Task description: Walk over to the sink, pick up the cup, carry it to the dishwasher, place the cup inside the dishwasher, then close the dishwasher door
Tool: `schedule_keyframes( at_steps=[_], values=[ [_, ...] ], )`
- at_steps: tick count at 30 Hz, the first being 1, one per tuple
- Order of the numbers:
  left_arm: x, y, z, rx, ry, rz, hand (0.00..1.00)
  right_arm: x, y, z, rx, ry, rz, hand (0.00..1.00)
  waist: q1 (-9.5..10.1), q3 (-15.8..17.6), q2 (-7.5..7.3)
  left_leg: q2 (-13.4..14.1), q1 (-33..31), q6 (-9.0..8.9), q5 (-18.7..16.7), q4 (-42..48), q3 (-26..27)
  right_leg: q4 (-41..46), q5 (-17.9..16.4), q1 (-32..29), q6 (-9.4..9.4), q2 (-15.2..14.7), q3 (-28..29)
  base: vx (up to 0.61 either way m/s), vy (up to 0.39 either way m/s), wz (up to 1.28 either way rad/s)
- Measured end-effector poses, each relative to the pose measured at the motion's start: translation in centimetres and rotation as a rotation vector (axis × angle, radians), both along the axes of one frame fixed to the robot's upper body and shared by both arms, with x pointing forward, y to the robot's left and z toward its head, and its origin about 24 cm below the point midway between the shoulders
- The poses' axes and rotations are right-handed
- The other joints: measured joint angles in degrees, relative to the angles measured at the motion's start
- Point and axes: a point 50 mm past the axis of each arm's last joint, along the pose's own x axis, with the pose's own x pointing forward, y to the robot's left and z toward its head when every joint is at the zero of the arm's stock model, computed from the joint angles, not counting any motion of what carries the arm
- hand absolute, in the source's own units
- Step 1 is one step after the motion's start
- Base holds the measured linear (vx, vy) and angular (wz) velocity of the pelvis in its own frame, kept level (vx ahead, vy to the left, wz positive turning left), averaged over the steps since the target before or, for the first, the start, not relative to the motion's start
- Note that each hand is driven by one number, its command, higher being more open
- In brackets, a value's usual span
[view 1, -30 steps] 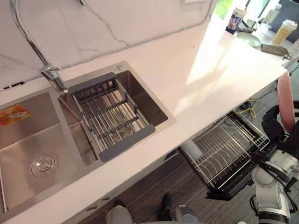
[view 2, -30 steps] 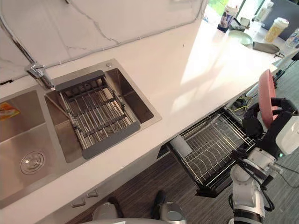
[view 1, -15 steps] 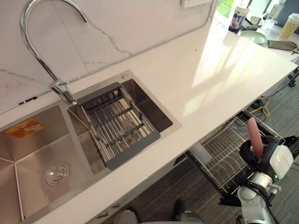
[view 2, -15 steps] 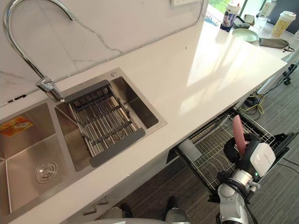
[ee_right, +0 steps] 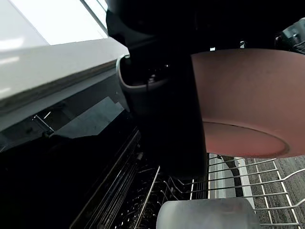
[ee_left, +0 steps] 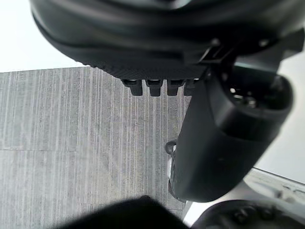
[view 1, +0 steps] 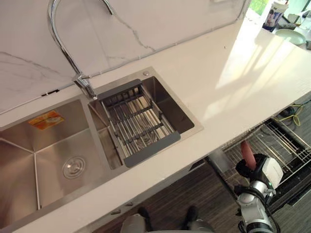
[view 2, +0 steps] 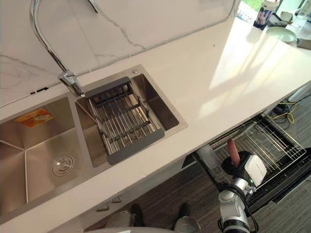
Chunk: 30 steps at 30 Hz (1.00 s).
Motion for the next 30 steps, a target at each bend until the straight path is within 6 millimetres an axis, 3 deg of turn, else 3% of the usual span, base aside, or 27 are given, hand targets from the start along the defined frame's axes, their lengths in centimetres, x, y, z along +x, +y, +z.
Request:
schedule_keyframes(
  at_steps=[6,15,16,23,30],
  values=[
    [3.4,-0.2,0.3,-0.026,-0.106,-0.024,1.0,4.4,-3.6,5.3,-0.092,-0.073,-0.07,0.0,0.87,5.9,1.3,-0.7,-5.7,1.35,1.2,1.3,-2.0,0.0,1.1,-4.1,0.02,-0.6,-1.6,-0.06,0.045,0.15],
    [5.7,-0.3,0.8,-0.052,-0.189,-0.037,1.0,5.8,-7.4,9.2,-0.108,-0.088,-0.21,0.0,0.71,11.1,3.52,-3.1,-10.3,1.9,1.5,1.5,-6.1,0.4,3.6,-8.9,-0.11,-2.2,-0.3,0.0,0.069,-0.05],
    [5.9,-0.5,0.8,-0.058,-0.195,-0.045,1.0,5.7,-8.0,9.7,-0.121,-0.08,-0.227,1.0,0.68,11.6,3.78,-3.5,-10.4,1.91,1.5,1.4,-6.5,0.4,3.8,-9.4,-0.03,-2.4,0.2,-0.01,0.058,-0.13],
    [6.2,-0.3,0.9,-0.06,-0.194,-0.075,1.0,5.2,-9.1,10.4,-0.137,-0.063,-0.255,1.0,-0.53,11.9,3.9,-4.7,-11.2,2.06,1.8,0.4,-6.7,0.4,4.5,-11.5,0.29,-3.4,1.7,-0.01,0.061,-0.09],
    [6.8,-0.4,0.9,-0.056,-0.193,-0.126,1.0,6.1,-8.0,9.0,0.053,-0.072,-0.151,1.0,-0.63,12.4,4.28,-5.3,-11.0,2.18,2.1,-0.9,-5.9,0.4,5.0,-12.7,0.36,-3.7,3.1,0.02,0.044,-0.09]
  ],
)
